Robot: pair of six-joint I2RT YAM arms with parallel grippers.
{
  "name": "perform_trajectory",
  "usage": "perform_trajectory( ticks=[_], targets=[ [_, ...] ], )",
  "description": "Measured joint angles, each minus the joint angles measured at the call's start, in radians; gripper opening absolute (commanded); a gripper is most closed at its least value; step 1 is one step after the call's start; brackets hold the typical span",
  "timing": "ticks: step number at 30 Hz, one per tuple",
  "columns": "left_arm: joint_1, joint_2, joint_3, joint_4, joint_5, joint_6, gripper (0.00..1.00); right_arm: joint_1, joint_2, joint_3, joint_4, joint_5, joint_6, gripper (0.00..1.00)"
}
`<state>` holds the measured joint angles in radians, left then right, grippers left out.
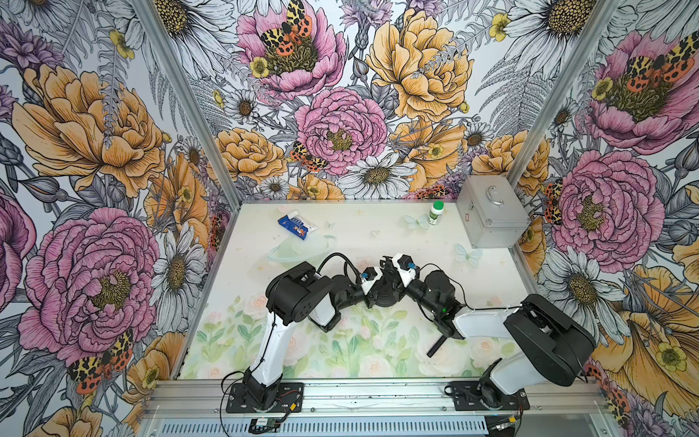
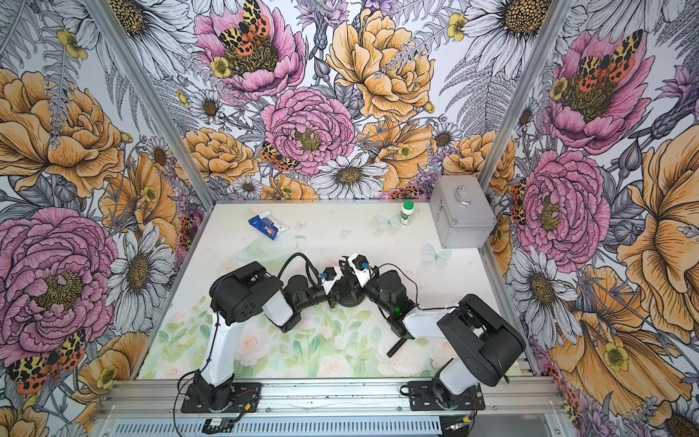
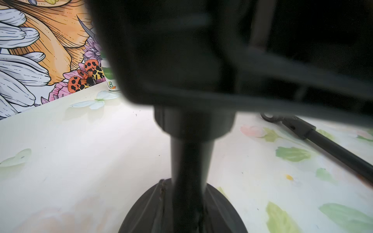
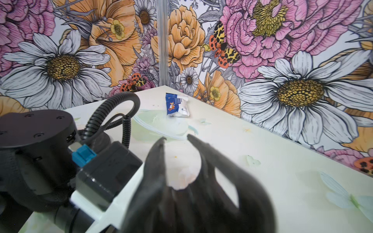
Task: Assemble a microphone stand
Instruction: Screw the microphone stand pole into the microphone stand base.
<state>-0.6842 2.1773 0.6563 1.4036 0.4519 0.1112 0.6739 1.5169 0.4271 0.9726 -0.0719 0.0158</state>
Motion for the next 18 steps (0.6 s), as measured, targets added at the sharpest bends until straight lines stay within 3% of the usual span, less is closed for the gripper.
perform_trajectory(
  ticks=[1, 2, 5, 8, 11, 14, 18],
  targets=[
    [-0.004, 0.003, 0.000, 0.000, -0.007, 0.000, 0.29, 0.008, -0.001, -0.002, 0.003, 0.032, 0.004, 0.03],
    [-0.007, 0.007, 0.000, 0.000, -0.014, 0.000, 0.29, 0.013, -0.001, -0.004, 0.005, 0.050, 0.007, 0.19],
    [-0.014, 0.013, -0.004, 0.003, -0.028, 0.000, 0.29, -0.004, -0.003, -0.006, 0.001, 0.007, -0.016, 0.46],
    [-0.020, 0.028, -0.009, 0.007, -0.041, 0.000, 0.28, -0.086, -0.014, -0.002, -0.071, -0.180, -0.048, 0.55],
    [-0.026, 0.043, -0.013, 0.016, -0.045, 0.000, 0.28, -0.167, -0.017, 0.045, -0.197, -0.385, -0.074, 0.56],
    [-0.025, 0.043, -0.014, 0.019, -0.045, -0.001, 0.28, -0.212, -0.017, 0.104, -0.308, -0.511, -0.114, 0.56],
    [-0.022, 0.049, -0.014, 0.027, -0.045, -0.008, 0.28, -0.241, -0.004, 0.157, -0.388, -0.604, -0.140, 0.44]
  ],
)
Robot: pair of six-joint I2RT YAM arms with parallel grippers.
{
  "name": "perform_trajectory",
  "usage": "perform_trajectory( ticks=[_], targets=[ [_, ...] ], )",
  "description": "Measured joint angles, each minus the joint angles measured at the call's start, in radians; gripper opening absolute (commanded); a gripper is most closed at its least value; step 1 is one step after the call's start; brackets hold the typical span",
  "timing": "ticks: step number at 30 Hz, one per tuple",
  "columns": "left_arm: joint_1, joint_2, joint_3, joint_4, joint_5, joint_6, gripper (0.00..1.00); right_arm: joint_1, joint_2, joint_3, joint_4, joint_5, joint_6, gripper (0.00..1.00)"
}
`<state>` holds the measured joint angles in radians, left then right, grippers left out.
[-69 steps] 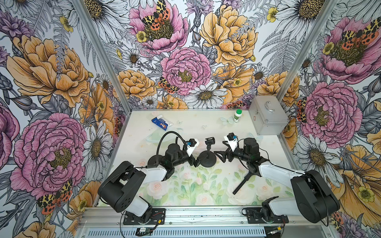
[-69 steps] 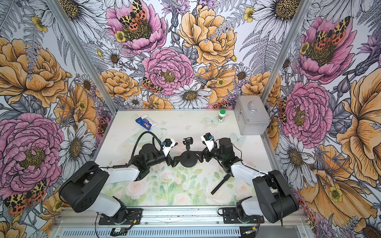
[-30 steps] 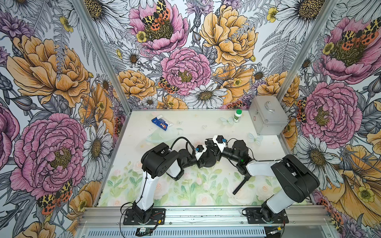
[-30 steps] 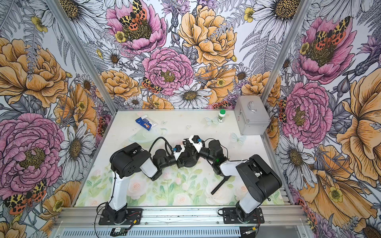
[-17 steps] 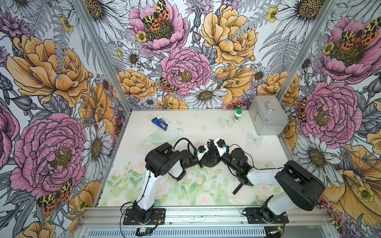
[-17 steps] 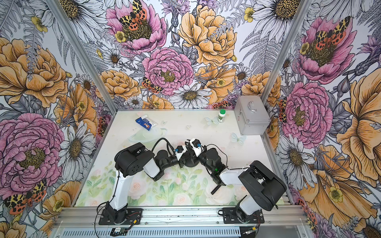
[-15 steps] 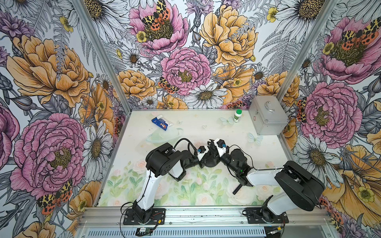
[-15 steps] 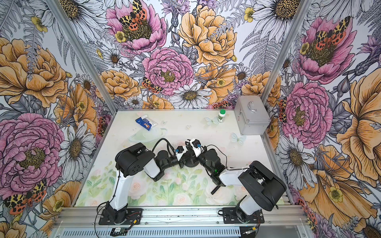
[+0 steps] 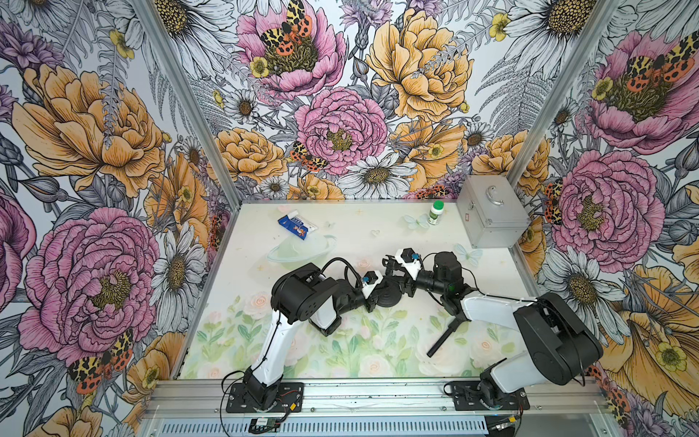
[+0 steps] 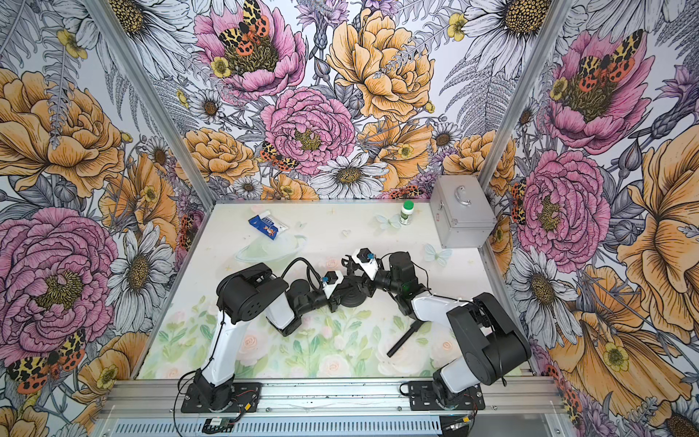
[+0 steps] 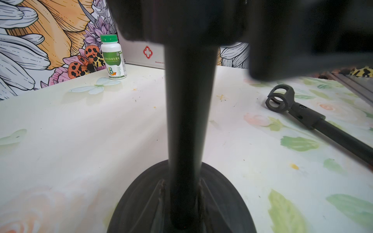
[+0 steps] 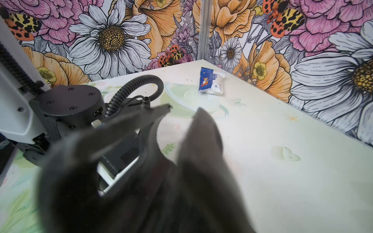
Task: Assemble a microphone stand
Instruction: Screw the microphone stand pole into the microphone stand base.
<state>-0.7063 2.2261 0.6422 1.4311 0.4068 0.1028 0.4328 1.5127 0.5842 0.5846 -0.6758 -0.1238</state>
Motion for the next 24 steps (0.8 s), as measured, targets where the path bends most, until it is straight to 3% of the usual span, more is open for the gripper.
perform_trajectory(
  ticks=[5, 7, 14, 15, 17, 18, 20, 24],
  targets=[
    [0.002, 0.005, 0.000, 0.011, -0.002, -0.003, 0.28, 0.006, 0.015, 0.031, -0.005, 0.006, 0.017, 0.08],
    [0.002, 0.006, 0.000, 0.013, -0.007, -0.004, 0.28, 0.022, 0.004, 0.003, 0.039, 0.074, 0.037, 0.00],
    [0.001, 0.008, 0.000, 0.017, -0.011, -0.011, 0.28, 0.241, -0.058, -0.156, 0.245, 0.636, 0.163, 0.00],
    [0.001, 0.008, 0.000, 0.017, -0.011, -0.011, 0.28, 0.249, -0.051, -0.159, 0.262, 0.660, 0.169, 0.02],
    [0.001, 0.008, 0.000, 0.017, -0.012, -0.018, 0.28, 0.246, -0.040, -0.162, 0.286, 0.656, 0.167, 0.30],
    [0.001, 0.008, 0.000, 0.017, -0.012, -0.018, 0.28, 0.237, -0.040, -0.163, 0.288, 0.626, 0.153, 0.37],
    [0.002, 0.008, 0.000, 0.017, -0.018, -0.019, 0.28, 0.188, -0.041, -0.162, 0.272, 0.501, 0.109, 0.46],
    [0.001, 0.008, 0.000, 0.017, -0.023, -0.021, 0.28, 0.047, -0.046, -0.095, 0.079, 0.198, 0.029, 0.53]
  ],
)
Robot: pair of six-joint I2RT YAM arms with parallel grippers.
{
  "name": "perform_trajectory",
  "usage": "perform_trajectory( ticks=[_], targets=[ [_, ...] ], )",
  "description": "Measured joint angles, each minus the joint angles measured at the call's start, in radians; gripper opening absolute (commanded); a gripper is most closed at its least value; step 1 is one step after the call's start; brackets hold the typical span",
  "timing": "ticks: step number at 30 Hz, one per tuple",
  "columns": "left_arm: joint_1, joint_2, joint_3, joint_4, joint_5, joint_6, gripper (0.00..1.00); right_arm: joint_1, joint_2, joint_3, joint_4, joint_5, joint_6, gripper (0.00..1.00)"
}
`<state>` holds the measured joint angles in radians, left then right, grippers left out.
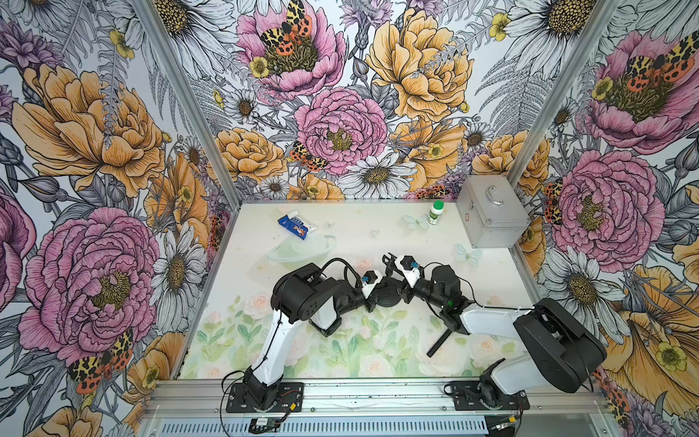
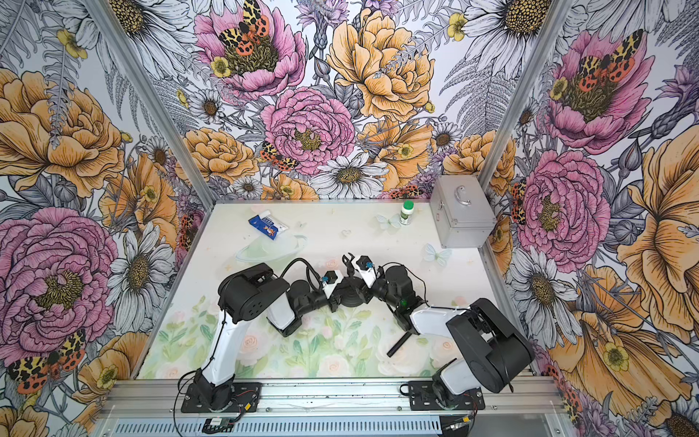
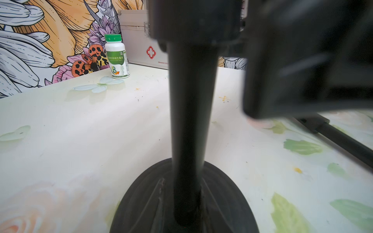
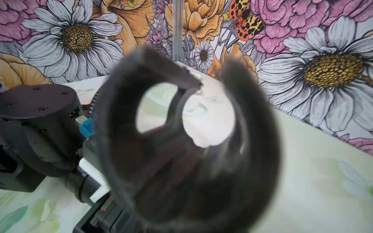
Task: Assemble a microphone stand
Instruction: Screw the microphone stand pole into the microphone stand base.
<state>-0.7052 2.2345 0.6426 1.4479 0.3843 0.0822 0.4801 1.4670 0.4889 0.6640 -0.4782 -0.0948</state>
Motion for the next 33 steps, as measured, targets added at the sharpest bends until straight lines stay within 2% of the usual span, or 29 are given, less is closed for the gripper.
perform_trajectory(
  ticks=[4, 7, 12, 16, 18, 21, 22, 23, 26, 29, 30, 33],
  targets=[
    [0.000, 0.000, 0.000, 0.000, 0.000, -0.002, 0.28, -0.113, 0.018, 0.160, -0.202, -0.272, -0.084, 0.53],
    [0.000, 0.000, 0.000, 0.000, -0.003, -0.002, 0.28, -0.150, 0.072, 0.258, -0.299, -0.423, -0.134, 0.53],
    [0.002, 0.000, 0.000, -0.002, -0.004, -0.002, 0.28, -0.154, 0.133, 0.319, -0.453, -0.574, -0.242, 0.52],
    [0.002, 0.000, 0.000, -0.002, -0.003, -0.002, 0.28, -0.154, 0.156, 0.360, -0.545, -0.608, -0.314, 0.38],
    [0.002, 0.000, 0.000, -0.002, -0.002, -0.002, 0.28, -0.156, 0.159, 0.367, -0.559, -0.599, -0.335, 0.26],
    [0.002, 0.000, -0.001, -0.001, -0.004, -0.003, 0.28, -0.154, 0.158, 0.364, -0.514, -0.540, -0.339, 0.11],
    [0.002, 0.000, -0.001, -0.001, -0.005, -0.003, 0.28, -0.149, 0.153, 0.346, -0.478, -0.518, -0.321, 0.04],
    [0.002, 0.000, -0.001, 0.000, -0.004, -0.004, 0.28, -0.141, 0.145, 0.322, -0.433, -0.497, -0.296, 0.01],
    [0.002, 0.000, -0.002, 0.000, -0.007, -0.006, 0.28, -0.104, 0.100, 0.196, -0.202, -0.362, -0.158, 0.00],
    [0.002, 0.000, -0.005, 0.001, -0.014, -0.006, 0.28, -0.020, 0.066, 0.045, 0.077, -0.098, 0.003, 0.00],
    [0.002, 0.000, -0.008, 0.003, -0.016, -0.006, 0.28, 0.034, 0.058, 0.001, 0.156, 0.042, 0.050, 0.00],
    [0.002, 0.000, -0.013, 0.008, -0.021, -0.006, 0.28, 0.166, 0.057, -0.055, 0.266, 0.387, 0.128, 0.00]
  ],
)
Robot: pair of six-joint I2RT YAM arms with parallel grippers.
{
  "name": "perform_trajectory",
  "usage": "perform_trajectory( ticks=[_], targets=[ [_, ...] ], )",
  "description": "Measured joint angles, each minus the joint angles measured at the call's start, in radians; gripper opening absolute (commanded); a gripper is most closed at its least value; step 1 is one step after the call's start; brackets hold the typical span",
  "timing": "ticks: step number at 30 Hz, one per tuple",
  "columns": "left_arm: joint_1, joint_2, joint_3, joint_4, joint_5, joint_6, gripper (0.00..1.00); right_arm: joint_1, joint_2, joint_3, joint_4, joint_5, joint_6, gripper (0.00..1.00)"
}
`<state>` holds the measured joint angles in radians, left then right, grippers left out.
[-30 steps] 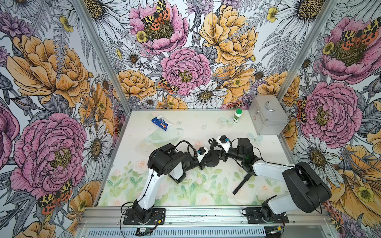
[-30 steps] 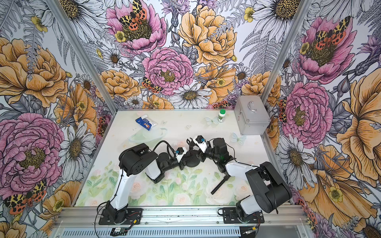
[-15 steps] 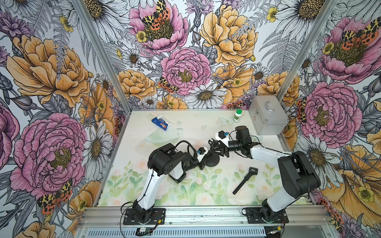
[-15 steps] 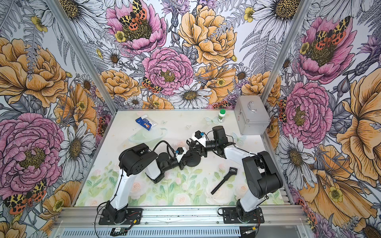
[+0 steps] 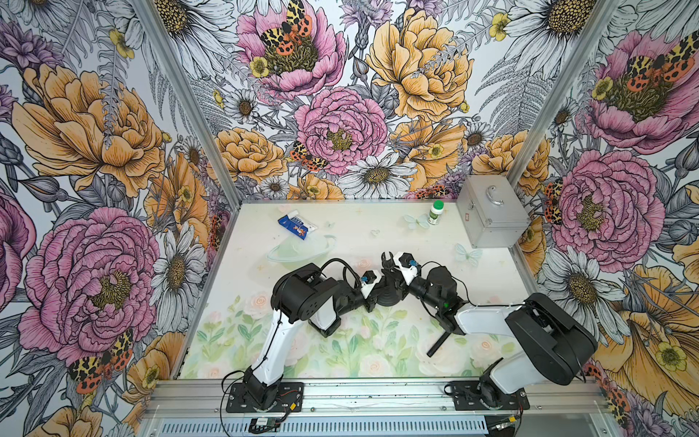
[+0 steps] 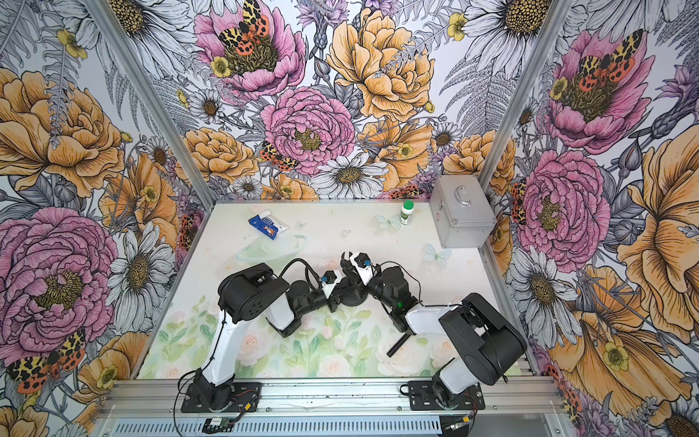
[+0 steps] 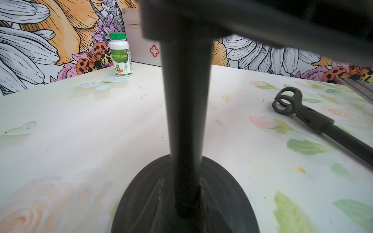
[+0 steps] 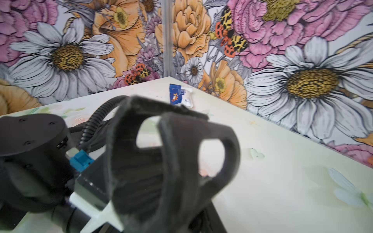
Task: Assemble a microphone stand
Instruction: Screw the microphone stand pole into the microphone stand base.
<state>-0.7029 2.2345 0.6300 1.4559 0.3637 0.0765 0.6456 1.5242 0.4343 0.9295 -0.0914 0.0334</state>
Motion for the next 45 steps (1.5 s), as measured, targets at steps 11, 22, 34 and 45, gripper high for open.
perform_trajectory(
  ticks=[11, 22, 34, 45],
  targets=[
    [0.000, 0.000, -0.001, 0.000, -0.014, 0.000, 0.28, -0.157, 0.014, 0.072, -0.172, -0.382, -0.082, 0.50],
    [0.000, 0.000, -0.001, 0.001, -0.014, 0.000, 0.28, -0.272, 0.111, 0.327, -0.523, -0.836, -0.268, 0.31],
    [0.000, 0.000, -0.003, 0.000, -0.035, 0.000, 0.28, -0.069, 0.040, 0.074, -0.115, -0.158, -0.041, 0.00],
    [0.000, 0.000, -0.003, 0.000, -0.048, -0.019, 0.28, -0.031, 0.016, 0.049, -0.123, -0.066, -0.096, 0.41]
  ],
)
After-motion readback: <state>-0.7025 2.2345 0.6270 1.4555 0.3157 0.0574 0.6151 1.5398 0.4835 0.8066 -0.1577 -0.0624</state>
